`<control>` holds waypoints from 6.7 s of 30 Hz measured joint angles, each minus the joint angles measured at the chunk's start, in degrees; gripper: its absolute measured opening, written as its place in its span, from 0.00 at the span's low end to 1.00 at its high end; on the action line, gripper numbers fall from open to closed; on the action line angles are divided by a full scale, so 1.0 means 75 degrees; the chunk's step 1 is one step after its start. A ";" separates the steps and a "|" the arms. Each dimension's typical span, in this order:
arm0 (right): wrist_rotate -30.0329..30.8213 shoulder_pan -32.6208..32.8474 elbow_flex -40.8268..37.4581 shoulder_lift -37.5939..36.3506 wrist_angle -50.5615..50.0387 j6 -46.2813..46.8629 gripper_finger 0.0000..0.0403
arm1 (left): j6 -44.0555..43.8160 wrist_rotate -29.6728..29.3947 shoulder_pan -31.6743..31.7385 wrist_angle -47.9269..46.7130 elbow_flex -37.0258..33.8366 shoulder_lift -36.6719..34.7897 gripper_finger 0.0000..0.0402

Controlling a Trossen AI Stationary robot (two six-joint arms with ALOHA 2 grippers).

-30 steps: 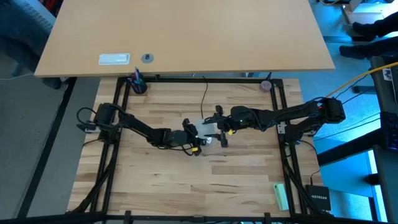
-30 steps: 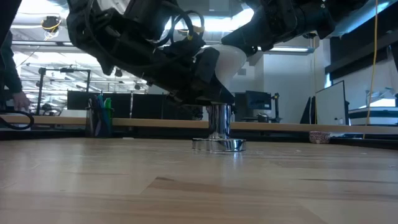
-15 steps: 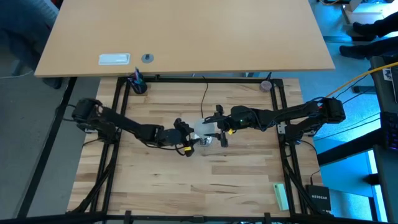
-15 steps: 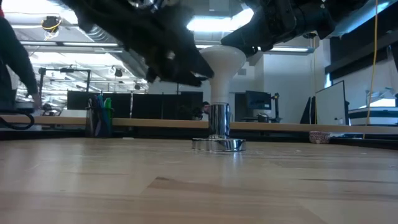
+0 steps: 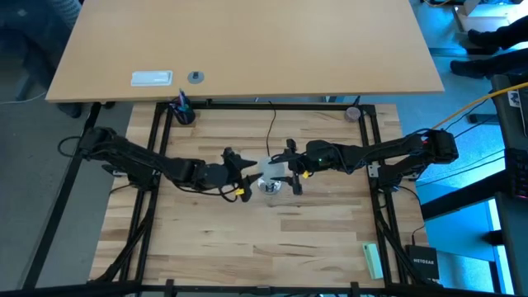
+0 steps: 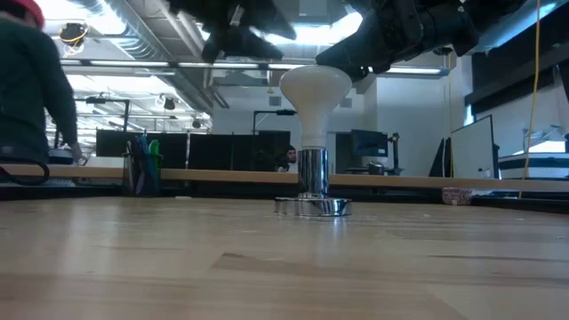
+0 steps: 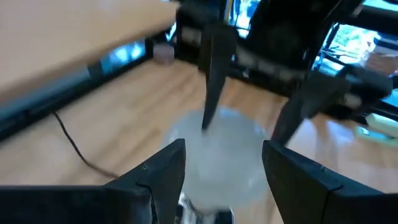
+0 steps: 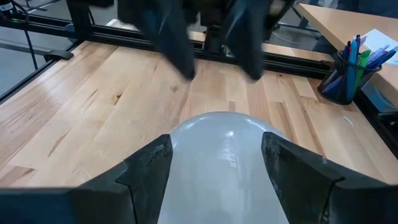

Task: Screw lightbulb
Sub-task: Insert the lightbulb on the lamp

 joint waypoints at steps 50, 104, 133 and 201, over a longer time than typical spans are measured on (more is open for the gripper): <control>0.1826 0.0401 -0.3351 -0.1882 0.1519 0.1758 0.63 | 0.0524 0.0852 0.0933 -0.0995 0.0786 0.1122 0.50; 0.7062 0.2322 -0.0266 0.5304 0.6037 0.2952 0.63 | 0.1161 0.0909 0.0936 -0.0611 0.0771 0.1131 0.50; 0.6988 0.2107 -0.0256 0.5307 0.6003 0.3133 0.45 | 0.1171 0.0907 0.0828 -0.0709 0.0766 0.0994 0.50; 0.6598 0.2031 -0.0265 0.5298 0.6056 0.3072 0.45 | 0.0782 -0.0984 0.0201 0.5480 -0.1044 0.3544 0.62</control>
